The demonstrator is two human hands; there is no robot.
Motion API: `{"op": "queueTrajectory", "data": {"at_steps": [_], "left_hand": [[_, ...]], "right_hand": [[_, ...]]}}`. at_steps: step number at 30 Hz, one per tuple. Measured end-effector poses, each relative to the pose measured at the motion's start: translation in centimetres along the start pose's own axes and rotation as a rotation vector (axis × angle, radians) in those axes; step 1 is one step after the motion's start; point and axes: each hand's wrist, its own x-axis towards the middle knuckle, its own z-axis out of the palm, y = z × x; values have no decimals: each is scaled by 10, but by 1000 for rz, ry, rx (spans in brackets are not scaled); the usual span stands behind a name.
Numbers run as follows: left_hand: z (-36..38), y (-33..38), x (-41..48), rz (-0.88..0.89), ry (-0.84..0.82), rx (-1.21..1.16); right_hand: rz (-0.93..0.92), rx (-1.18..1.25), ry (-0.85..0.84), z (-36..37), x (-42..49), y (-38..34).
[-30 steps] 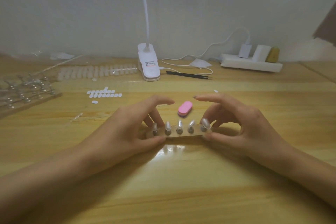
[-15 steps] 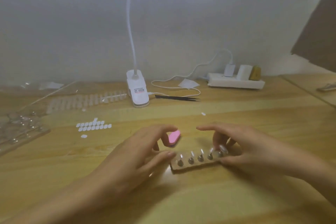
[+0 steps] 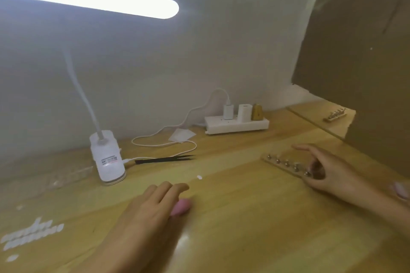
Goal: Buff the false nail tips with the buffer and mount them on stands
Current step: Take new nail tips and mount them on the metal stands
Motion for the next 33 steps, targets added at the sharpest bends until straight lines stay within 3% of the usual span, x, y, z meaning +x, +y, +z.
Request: {"op": "queueTrajectory", "data": {"at_steps": [9,15,19,27,33], "left_hand": [[26,26,45,136,21,119],[33,36,59,189,12,171],[42,35,59,164,50,108],[48,33,60,135,132,54],[44,35,58,138,147,70]], "right_hand": [[232,-72,332,1,62,44],[545,-116,430,-14,83,72],[634,-105,439,-13,87,82],[635,-131,463,-1,93,77],[355,19,392,-4,89,67]]}}
